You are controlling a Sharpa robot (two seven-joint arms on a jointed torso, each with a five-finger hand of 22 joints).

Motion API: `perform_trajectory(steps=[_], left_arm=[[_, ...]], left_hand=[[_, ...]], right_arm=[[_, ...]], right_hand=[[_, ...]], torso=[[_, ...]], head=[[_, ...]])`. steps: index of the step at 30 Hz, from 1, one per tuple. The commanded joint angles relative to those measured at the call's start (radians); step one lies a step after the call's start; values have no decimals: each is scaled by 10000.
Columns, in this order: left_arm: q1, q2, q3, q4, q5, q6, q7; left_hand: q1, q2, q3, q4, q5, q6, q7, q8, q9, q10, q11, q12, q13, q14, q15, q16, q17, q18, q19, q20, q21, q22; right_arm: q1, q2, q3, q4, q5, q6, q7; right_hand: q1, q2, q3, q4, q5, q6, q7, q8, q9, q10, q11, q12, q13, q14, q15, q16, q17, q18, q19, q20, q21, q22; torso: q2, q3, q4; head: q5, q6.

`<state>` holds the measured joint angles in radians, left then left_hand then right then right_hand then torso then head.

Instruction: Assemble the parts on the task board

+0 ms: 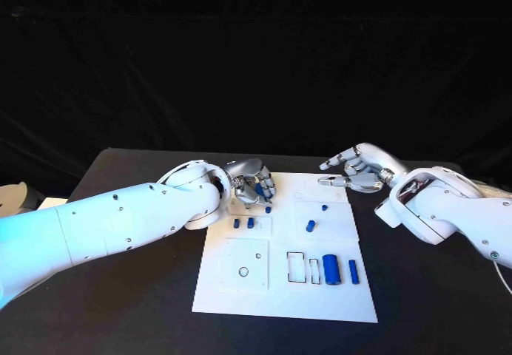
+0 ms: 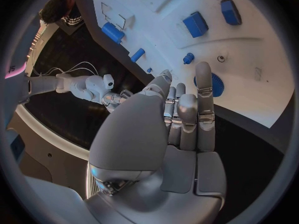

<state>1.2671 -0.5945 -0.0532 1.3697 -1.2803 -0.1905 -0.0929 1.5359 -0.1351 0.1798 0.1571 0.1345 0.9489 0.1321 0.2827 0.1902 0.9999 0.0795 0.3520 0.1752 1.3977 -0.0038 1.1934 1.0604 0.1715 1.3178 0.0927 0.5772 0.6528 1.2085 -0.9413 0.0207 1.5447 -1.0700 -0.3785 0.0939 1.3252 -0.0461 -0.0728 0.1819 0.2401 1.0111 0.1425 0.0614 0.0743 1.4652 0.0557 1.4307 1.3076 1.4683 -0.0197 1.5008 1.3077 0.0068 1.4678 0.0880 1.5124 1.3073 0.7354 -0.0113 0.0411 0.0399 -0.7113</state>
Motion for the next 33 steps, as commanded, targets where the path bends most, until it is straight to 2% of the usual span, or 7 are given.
perform_trajectory(steps=[1,2,6,9,18,27,33], left_arm=[[-28,171,-6,-146,-1435,390,95],[-34,223,-9,-194,-1526,444,22],[-48,385,-15,-342,-1767,630,-221],[-54,499,-16,-436,-1925,837,-420],[-63,724,-17,-630,-2188,1494,-879],[-99,916,-17,-908,-2347,1470,-873],[-145,1015,-18,-1002,-2373,1519,-814]], left_hand=[[-209,-149,9,91,-40,170,-12,-218,-139,212,-40,-174,-223,662,-27,1212,1346,-112,733,-40,1482,1267],[-283,-151,20,122,-34,276,13,-313,-198,331,-65,-258,-333,865,-63,1665,1874,-277,1056,-54,2413,2101],[-392,-222,-8,139,-48,401,-38,-497,-301,539,-76,-388,-504,1070,-85,2121,2392,-485,1413,-91,3657,3239],[-410,-215,23,132,-43,532,-61,-607,-359,693,-107,-497,-624,1135,-112,2229,2466,-560,1549,-129,4167,3710],[-384,-161,143,105,-31,730,-97,-756,-430,931,-148,-685,-784,1161,-168,2179,2276,-642,1695,-178,4708,4212],[-261,-74,385,34,-15,866,-98,-868,-478,1085,-156,-866,-906,1171,-183,2175,2219,-658,1707,-197,4817,4327],[-224,-46,573,-7,-12,985,-110,-931,-503,1238,-174,-976,-975,1176,-200,2176,2182,-674,1712,-208,4923,4440]], right_arm=[[-12,23,-1,3,-35,140,82],[-12,27,-1,2,-35,141,83],[-14,32,-1,1,-35,145,82],[-15,41,-1,-2,-35,150,85],[-17,60,-1,-9,-35,166,89],[-21,75,-1,-15,-35,183,95],[-25,83,-1,-18,-35,192,99]], right_hand=[[-23,110,-66,12,34,47,-39,40,10,476,-30,-4,1920,725,-13,-33,1222,192,436,-26,-41,1553],[-23,110,-66,12,34,47,-39,40,10,476,-30,-4,1920,725,-13,-33,1222,192,436,-26,-41,1553],[-23,110,-66,12,34,47,-39,40,10,476,-30,-4,1920,725,-13,-33,1222,192,436,-26,-41,1553],[-23,110,-66,12,34,47,-39,40,10,476,-30,-4,1920,725,-13,-33,1222,192,436,-26,-41,1553],[-20,117,-68,13,38,47,-39,40,10,475,-31,-6,1919,725,-14,-34,1221,192,438,-26,-40,1555],[-18,123,-69,13,41,48,-39,40,10,475,-32,-8,1918,725,-15,-35,1220,191,439,-25,-39,1558],[-18,123,-69,13,41,48,-39,40,10,475,-32,-8,1918,725,-15,-35,1220,191,439,-25,-39,1558]], torso=[[9,6,0],[9,6,0],[1,12,7],[-3,13,0],[-3,6,4],[3,5,3],[2,8,2]], head=[[-20,0],[-18,-11],[-18,-26],[-12,-23],[-5,-41],[-1,-36],[-10,-76]])
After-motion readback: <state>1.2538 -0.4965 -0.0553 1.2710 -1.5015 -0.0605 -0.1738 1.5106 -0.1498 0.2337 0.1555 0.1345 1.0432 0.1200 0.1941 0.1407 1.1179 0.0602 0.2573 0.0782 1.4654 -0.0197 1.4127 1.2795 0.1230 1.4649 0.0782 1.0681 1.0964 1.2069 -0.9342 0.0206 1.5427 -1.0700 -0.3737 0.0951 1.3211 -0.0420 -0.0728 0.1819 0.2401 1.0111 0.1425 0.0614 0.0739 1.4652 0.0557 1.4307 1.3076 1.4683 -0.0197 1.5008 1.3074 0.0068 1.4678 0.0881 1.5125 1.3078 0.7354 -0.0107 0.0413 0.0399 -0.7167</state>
